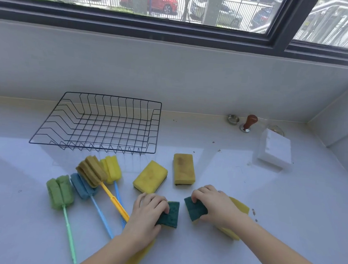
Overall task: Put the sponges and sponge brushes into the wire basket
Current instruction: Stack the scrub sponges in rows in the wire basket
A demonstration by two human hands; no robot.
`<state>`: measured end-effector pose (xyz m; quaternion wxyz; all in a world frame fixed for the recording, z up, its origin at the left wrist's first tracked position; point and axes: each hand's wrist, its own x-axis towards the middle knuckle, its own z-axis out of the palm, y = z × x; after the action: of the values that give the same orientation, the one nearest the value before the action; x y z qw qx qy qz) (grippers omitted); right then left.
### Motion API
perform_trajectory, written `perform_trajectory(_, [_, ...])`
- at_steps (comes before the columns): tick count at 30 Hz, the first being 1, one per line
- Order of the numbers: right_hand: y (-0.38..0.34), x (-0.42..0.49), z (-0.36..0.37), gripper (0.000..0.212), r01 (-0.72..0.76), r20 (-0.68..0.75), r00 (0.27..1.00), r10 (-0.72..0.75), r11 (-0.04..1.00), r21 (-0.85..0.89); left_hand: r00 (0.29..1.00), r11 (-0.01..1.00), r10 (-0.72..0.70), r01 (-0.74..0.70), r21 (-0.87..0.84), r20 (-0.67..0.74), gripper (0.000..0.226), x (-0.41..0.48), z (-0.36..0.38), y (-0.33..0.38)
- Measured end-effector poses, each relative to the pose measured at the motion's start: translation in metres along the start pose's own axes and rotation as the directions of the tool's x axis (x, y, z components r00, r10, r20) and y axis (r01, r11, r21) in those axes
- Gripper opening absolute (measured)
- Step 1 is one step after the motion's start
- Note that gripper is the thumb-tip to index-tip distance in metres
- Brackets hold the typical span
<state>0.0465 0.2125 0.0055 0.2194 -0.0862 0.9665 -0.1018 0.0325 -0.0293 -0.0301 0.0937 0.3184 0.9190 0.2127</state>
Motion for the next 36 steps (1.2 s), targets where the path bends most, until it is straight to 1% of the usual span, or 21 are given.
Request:
perform_trajectory(3, [-0.008, -0.001, -0.008, 0.040, -0.025, -0.021, 0.999, 0.029, 0.987, 0.162, 0.998, 0.999, -0.009, 0.006, -0.051, -0.064, 0.039, 0.002, -0.012, -0.001])
perform_trajectory(6, [-0.020, -0.007, -0.013, 0.043, -0.089, -0.033, 0.994, 0.106, 0.935, 0.343, 0.996, 0.997, 0.021, -0.026, -0.066, -0.085, 0.038, 0.001, -0.027, -0.004])
perform_trajectory(8, [-0.030, -0.009, -0.016, 0.042, -0.096, -0.074, 0.988, 0.139, 0.904, 0.417, 0.995, 0.995, 0.038, -0.047, -0.086, -0.096, 0.037, -0.001, -0.041, -0.012])
perform_trajectory(10, [-0.044, -0.007, -0.020, 0.042, -0.078, -0.136, 0.978, 0.155, 0.889, 0.452, 0.994, 0.993, 0.047, -0.058, -0.107, -0.098, 0.035, -0.005, -0.055, -0.024])
perform_trajectory(13, [-0.071, 0.001, -0.029, 0.042, -0.010, -0.238, 0.964, 0.123, 0.904, 0.428, 0.991, 0.993, 0.040, -0.054, -0.106, -0.131, 0.035, -0.009, -0.081, -0.041])
perform_trajectory(18, [-0.121, 0.035, -0.055, 0.041, 0.088, -0.405, 0.912, 0.059, 0.938, 0.335, 0.972, 0.998, 0.042, -0.053, -0.038, -0.231, 0.047, -0.007, -0.127, -0.070])
perform_trajectory(22, [-0.154, 0.075, -0.077, 0.040, 0.145, -0.494, 0.870, 0.003, 0.954, 0.262, 0.959, 0.997, 0.004, -0.027, -0.076, -0.283, 0.047, 0.005, -0.163, -0.107])
perform_trajectory(26, [-0.174, 0.118, -0.095, 0.045, 0.171, -0.522, 0.853, -0.015, 0.953, 0.251, 0.952, 0.992, 0.007, -0.044, -0.115, -0.305, 0.046, 0.026, -0.194, -0.147])
perform_trajectory(28, [-0.179, 0.143, -0.104, 0.044, 0.176, -0.541, 0.841, -0.033, 0.961, 0.215, 0.951, 0.993, 0.001, -0.036, -0.108, -0.308, 0.044, 0.038, -0.201, -0.166])
perform_trajectory(30, [-0.182, 0.169, -0.111, 0.043, 0.171, -0.529, 0.847, -0.048, 0.968, 0.186, 0.953, 0.996, 0.005, -0.033, -0.088, -0.302, 0.042, 0.051, -0.204, -0.186])
perform_trajectory(33, [-0.185, 0.212, -0.115, 0.043, 0.137, -0.512, 0.859, -0.025, 0.974, 0.183, 0.965, 0.997, 0.003, -0.024, -0.076, -0.261, 0.040, 0.079, -0.207, -0.220])
perform_trajectory(36, [-0.184, 0.257, -0.114, 0.044, 0.118, -0.491, 0.871, -0.001, 0.971, 0.207, 0.983, 0.997, 0.003, -0.018, -0.080, -0.185, 0.039, 0.111, -0.209, -0.255])
